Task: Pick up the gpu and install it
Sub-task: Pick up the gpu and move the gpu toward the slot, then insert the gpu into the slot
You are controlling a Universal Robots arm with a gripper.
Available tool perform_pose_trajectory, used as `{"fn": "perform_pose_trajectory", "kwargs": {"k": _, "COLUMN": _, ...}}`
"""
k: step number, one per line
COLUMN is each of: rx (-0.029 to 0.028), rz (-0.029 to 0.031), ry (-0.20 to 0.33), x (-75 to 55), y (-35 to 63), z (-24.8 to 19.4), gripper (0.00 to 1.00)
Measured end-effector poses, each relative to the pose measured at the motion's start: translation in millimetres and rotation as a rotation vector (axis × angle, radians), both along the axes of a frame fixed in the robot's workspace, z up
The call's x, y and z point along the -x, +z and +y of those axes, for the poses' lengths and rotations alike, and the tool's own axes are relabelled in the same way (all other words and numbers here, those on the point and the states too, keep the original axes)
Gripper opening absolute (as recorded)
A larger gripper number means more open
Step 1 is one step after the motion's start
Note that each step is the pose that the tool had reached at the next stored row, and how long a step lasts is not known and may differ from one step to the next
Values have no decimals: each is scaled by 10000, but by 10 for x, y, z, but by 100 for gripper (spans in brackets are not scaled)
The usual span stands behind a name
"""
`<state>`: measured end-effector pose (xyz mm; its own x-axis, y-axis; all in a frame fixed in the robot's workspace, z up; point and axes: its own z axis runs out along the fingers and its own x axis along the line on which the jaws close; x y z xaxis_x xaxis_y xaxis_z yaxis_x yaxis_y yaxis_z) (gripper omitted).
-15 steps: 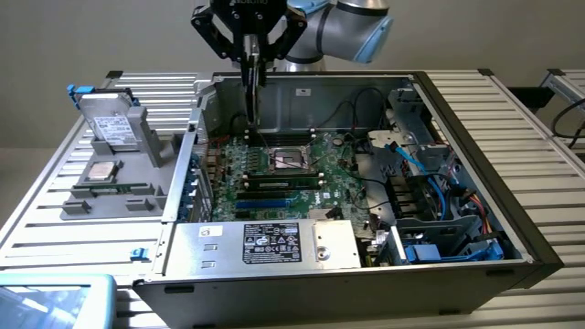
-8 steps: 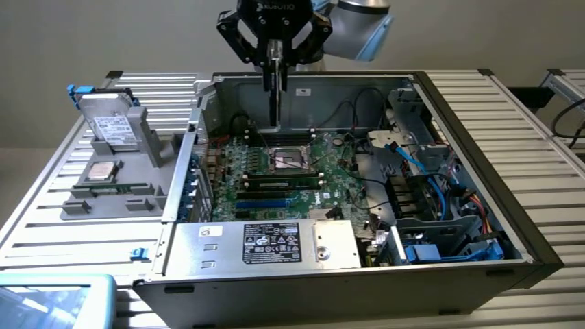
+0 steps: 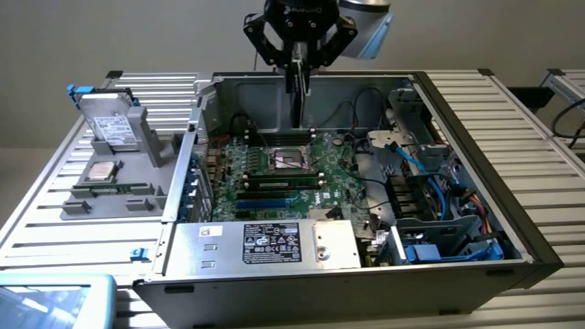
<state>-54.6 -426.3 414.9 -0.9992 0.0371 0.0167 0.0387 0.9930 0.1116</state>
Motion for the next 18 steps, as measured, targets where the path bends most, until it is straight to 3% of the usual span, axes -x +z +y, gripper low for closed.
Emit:
{"fn": "perform_pose_trajectory", "kwargs": {"k": 12, "rx": 0, "rz": 47, "ry": 45, "x": -348, "y": -82, "z": 18, "gripper": 29}}
{"fn": "perform_pose_trajectory", "kwargs": {"k": 18, "rx": 1, "rz": 46, "ry": 79, "x": -361, "y": -84, "z": 20, "gripper": 29}}
